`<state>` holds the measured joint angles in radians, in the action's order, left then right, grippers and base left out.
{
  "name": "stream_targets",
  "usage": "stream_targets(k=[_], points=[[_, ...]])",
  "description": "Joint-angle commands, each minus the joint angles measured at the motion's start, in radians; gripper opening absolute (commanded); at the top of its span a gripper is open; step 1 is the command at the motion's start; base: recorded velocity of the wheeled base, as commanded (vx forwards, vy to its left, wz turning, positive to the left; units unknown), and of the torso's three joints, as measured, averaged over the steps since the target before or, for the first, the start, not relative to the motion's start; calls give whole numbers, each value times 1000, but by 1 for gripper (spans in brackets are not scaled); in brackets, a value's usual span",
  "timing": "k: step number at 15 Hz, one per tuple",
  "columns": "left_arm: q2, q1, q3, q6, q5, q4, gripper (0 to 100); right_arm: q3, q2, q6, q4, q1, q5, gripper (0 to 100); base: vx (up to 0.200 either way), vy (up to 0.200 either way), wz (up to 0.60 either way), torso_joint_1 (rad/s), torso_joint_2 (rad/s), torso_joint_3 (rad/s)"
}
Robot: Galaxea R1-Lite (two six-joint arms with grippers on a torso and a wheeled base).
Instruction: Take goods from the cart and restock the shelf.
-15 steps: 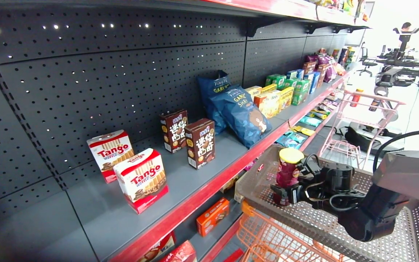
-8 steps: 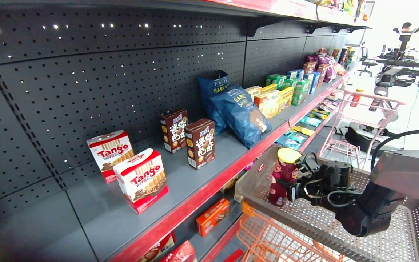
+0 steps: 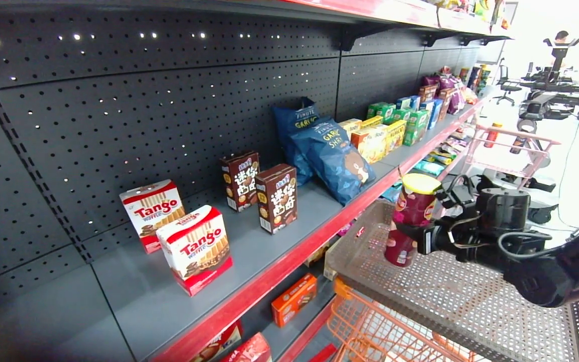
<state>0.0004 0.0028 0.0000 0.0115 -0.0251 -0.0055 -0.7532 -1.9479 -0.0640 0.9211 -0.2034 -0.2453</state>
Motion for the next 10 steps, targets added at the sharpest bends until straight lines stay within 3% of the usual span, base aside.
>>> stream_targets(k=[1,5,8,10], points=[[0,0,0,-1,-1,1,100,48,273,29,-137,-10,55,0,0,0,0,0,0,0],[0,0,0,1,-1,-1,100,204,603,104,-251,6,87,0,0,0,0,0,0,0],[0,0,0,1,-1,-1,100,296,828,107,-377,88,89,0,0,0,0,0,0,0],[0,0,0,1,1,-1,100,330,940,104,-472,125,173,0,0,0,0,0,0,0]])
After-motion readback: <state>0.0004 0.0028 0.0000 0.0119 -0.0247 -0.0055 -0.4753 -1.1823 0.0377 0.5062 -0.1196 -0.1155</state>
